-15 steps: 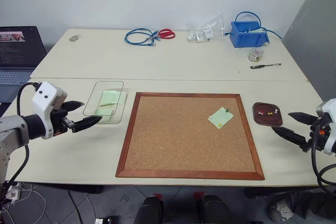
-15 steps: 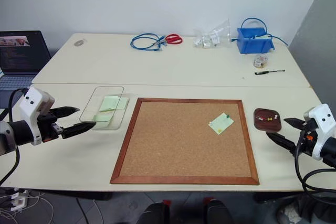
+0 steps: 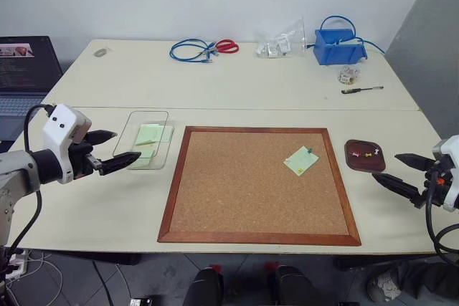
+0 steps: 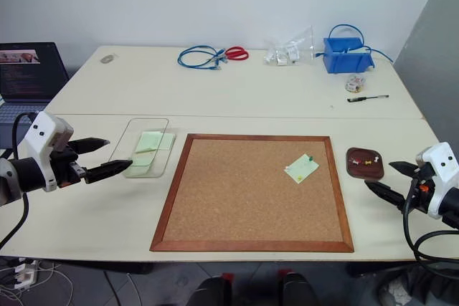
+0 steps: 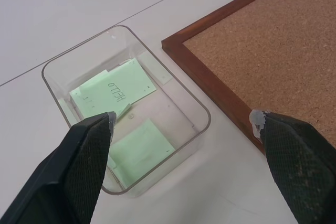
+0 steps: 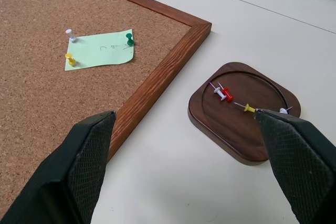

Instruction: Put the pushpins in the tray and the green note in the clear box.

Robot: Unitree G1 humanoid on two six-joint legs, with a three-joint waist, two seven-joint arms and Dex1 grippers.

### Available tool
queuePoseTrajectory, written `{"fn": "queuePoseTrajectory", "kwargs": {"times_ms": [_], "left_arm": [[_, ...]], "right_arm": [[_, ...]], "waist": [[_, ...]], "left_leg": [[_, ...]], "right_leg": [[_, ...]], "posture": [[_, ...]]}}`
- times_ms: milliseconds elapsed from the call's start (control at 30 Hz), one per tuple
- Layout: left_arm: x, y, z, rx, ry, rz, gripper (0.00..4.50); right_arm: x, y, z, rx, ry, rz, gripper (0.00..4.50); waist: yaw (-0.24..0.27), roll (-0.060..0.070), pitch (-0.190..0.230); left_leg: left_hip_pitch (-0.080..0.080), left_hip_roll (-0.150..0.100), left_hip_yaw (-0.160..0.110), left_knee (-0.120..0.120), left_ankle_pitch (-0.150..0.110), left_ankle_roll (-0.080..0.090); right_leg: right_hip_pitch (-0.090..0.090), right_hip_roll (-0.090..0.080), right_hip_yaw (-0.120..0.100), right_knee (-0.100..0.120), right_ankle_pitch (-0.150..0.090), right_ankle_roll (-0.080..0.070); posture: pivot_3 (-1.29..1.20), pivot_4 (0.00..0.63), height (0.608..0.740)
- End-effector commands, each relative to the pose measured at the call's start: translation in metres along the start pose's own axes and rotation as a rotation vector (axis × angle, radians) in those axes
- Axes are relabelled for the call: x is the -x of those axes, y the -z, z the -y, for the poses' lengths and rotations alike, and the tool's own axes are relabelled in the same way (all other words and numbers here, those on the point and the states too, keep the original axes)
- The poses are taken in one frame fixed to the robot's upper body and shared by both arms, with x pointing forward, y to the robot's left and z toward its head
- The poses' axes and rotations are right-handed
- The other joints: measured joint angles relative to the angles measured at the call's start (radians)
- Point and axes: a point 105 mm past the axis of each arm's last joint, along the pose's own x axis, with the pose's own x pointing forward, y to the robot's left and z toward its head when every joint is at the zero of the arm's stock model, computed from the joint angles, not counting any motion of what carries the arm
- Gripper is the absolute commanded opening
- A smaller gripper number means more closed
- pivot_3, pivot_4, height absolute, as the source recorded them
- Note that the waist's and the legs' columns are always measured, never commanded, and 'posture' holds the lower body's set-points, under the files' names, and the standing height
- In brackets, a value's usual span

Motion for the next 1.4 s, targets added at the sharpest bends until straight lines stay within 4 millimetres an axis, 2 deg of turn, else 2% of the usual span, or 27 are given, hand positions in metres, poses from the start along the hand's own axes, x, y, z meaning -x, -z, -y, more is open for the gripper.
{"fn": "queuePoseTrajectory", "kwargs": {"times_ms": [33, 433, 567, 733, 867, 967, 1067, 1167, 1400], "left_arm": [[0.001, -0.006, -0.004, -0.04, -0.014, 0.017, 4.46], [-0.002, -0.005, -0.002, -0.058, -0.006, 0.016, 4.46], [-0.006, -0.013, 0.002, -0.069, 0.012, 0.042, 4.46], [-0.023, -0.032, 0.029, -0.105, 0.132, 0.096, 4.46], [-0.048, -0.048, 0.057, -0.114, 0.236, 0.168, 4.46], [-0.065, -0.056, 0.077, -0.1, 0.31, 0.214, 4.03], [-0.085, -0.049, 0.107, -0.122, 0.452, 0.215, 3.3], [-0.099, -0.049, 0.118, -0.124, 0.497, 0.233, 2.7], [-0.123, -0.048, 0.138, -0.154, 0.568, 0.259, 1.51]], "right_arm": [[0.002, -0.012, 0.002, 0.05, 0.008, 0.026, 4.5], [-0.001, -0.013, -0.003, 0.053, -0.005, 0.036, 4.5], [-0.004, -0.013, -0.009, 0.091, -0.023, 0.024, 4.5], [-0.014, -0.024, -0.033, 0.127, -0.089, 0.062, 4.5], [-0.029, -0.04, -0.056, 0.09, -0.14, 0.15, 4.5], [-0.04, -0.047, -0.074, 0.061, -0.173, 0.196, 4.5], [-0.056, -0.053, -0.099, 0.029, -0.239, 0.241, 4.5], [-0.065, -0.056, -0.107, 0.025, -0.261, 0.254, 4.01], [-0.077, -0.059, -0.109, 0.033, -0.251, 0.265, 2.69]], "waist": [[0.0, 0.0, 0.0], [0.0, 0.0, 0.0], [0.0, 0.0, 0.0], [0.0, 0.0, 0.0], [0.001, 0.0, 0.0], [0.001, 0.0, 0.0], [-0.002, 0.0, 0.0], [-0.001, 0.0, 0.0], [0.001, 0.0, 0.0]], "left_leg": [[0.0, 0.0, 0.0, 0.0, 0.0, 0.0], [0.0, 0.0, 0.0, 0.0, 0.0, 0.0], [0.0, 0.0, 0.0, 0.0, 0.0, 0.0], [0.0, 0.0, 0.0, 0.001, 0.0, 0.0], [0.0, 0.0, 0.0, 0.001, 0.0, 0.0], [-0.001, 0.0, -0.001, 0.002, 0.0, 0.0], [-0.001, 0.0, -0.001, 0.002, 0.0, 0.0], [-0.001, -0.001, -0.001, 0.002, 0.0, 0.0], [-0.001, -0.001, -0.001, 0.002, 0.0, 0.0]], "right_leg": [[0.0, 0.0, 0.0, 0.0, 0.0, 0.0], [0.0, 0.0, 0.0, 0.0, 0.0, 0.0], [0.0, 0.0, 0.0, 0.0, 0.0, 0.0], [0.0, 0.0, 0.0, 0.0, 0.0, 0.0], [0.0, 0.0, 0.0, 0.001, 0.0, 0.0], [0.001, 0.0, 0.0, 0.001, 0.0, 0.0], [0.0, 0.0, 0.0, 0.001, 0.0, 0.0], [0.0, 0.0, 0.0, 0.001, 0.0, 0.0], [0.0, 0.0, 0.0, 0.001, 0.0, 0.0]], "posture": [[0.0, 0.15, 0.74], [0.0, 0.15, 0.74], [0.0, 0.15, 0.74], [0.0, 0.15, 0.74], [0.0, 0.15, 0.74], [0.0, 0.15, 0.74], [0.0, 0.15, 0.74], [0.0, 0.15, 0.74], [0.0, 0.15, 0.74]]}}
